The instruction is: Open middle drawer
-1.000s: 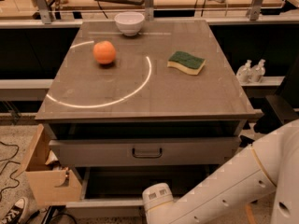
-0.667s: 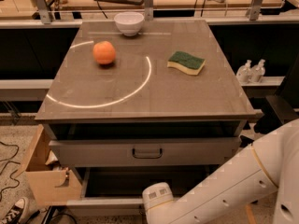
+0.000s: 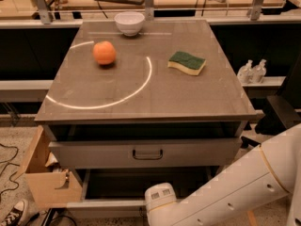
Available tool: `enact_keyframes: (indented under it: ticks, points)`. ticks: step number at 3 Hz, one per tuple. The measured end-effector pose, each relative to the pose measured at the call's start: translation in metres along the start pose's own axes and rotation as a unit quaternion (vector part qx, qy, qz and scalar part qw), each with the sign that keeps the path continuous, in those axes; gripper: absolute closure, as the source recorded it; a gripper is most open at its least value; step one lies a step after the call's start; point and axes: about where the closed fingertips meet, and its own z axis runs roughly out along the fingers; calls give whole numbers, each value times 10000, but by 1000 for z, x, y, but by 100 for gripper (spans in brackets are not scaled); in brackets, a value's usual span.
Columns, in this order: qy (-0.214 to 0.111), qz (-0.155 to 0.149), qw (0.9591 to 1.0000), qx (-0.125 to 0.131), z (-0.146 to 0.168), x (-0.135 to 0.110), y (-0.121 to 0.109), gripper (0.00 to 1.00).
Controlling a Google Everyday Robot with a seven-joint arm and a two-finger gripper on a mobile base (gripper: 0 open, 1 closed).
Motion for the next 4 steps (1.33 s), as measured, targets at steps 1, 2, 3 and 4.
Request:
enact_keyframes:
  ticks: [1,2,3,4]
  points:
    - [-62,-36,10000,-2,-21,5,-5,100]
    - [-320,82,9992,239,-73,22,-31,100]
    - [-403,213,9972,590,-126,41,-62,100]
    - [-505,289,9973,452,-130,52,-68,100]
